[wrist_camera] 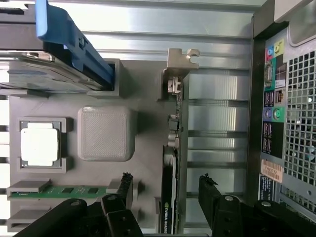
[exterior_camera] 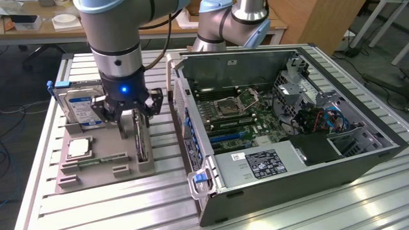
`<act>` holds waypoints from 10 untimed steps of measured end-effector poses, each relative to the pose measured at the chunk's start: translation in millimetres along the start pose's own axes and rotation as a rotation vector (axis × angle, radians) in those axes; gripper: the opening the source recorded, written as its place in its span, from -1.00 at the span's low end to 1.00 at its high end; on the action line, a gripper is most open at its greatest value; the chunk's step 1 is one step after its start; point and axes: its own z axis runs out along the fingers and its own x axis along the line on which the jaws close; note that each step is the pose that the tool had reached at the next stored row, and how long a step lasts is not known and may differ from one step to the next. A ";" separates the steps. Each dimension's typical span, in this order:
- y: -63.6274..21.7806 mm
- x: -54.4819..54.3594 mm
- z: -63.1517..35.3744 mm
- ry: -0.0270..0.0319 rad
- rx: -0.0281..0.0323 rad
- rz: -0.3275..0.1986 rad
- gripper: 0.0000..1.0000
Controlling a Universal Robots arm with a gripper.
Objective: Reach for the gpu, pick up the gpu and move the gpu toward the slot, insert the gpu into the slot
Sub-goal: 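Pick up the gpu and move the gpu toward the slot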
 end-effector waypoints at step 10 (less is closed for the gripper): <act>-0.7 -0.2 18.1 0.0002 0.0001 0.000 0.29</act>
